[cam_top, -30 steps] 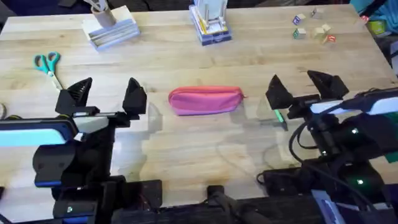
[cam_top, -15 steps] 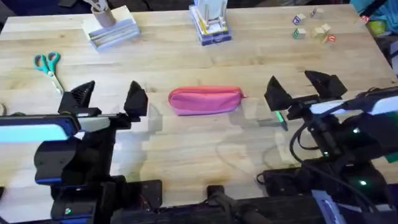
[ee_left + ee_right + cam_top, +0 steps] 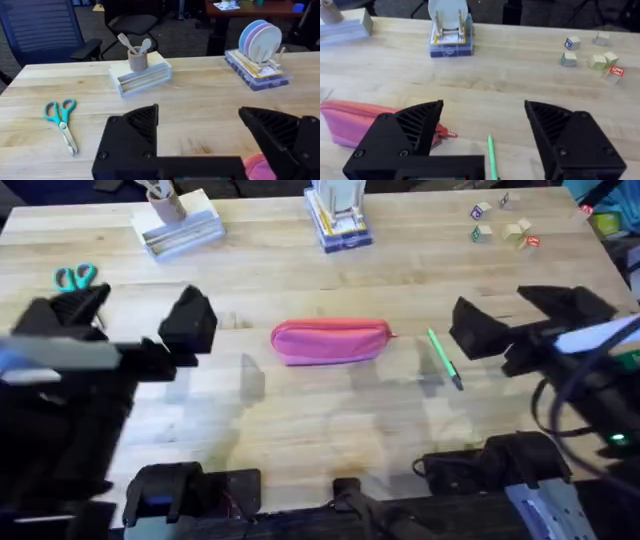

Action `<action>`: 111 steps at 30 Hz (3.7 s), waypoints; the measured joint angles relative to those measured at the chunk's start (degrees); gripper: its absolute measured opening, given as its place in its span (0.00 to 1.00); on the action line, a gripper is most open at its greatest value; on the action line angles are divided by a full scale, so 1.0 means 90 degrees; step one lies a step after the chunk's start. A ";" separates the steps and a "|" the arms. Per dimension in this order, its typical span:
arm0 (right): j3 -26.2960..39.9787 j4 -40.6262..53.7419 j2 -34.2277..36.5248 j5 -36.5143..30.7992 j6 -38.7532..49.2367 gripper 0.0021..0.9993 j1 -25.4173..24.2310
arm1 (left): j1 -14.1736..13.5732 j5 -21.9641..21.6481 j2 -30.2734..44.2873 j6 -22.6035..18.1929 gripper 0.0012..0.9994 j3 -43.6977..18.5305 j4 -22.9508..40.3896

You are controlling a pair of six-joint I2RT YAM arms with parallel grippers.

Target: Unzip the bag, pick up the pens from the table one at a time and place them inside, then zip the bag closed.

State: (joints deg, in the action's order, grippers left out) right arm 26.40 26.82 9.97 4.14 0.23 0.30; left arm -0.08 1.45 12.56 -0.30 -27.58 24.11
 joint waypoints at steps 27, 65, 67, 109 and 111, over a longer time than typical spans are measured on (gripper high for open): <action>0.1981 0.0744 0.2000 0.0019 0.0029 1.00 0.0000 | 0.0000 0.1783 0.3449 -0.2110 0.99 -0.2626 0.2392; 0.1981 0.0759 0.2000 0.0019 0.0168 1.00 0.0000 | 0.0000 0.3955 0.5774 -0.8633 0.99 -0.2643 0.3616; 0.1981 0.0759 0.2000 0.0019 0.0168 1.00 0.0000 | 0.0000 0.4050 0.6044 -0.8755 0.99 -0.2643 0.3384; 0.1981 0.0764 0.2000 0.0165 0.0165 1.00 0.0000 | 0.0000 0.5599 0.8658 -0.8990 0.75 -0.2643 0.2073; 0.1981 0.0764 0.2000 0.0165 0.0165 1.00 0.0000 | 0.0000 0.5603 0.8660 -0.8993 0.59 -0.2643 0.2077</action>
State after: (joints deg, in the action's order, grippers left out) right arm 44.23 33.69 27.97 5.63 1.72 0.30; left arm -0.08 51.88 90.50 -81.23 -51.37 42.80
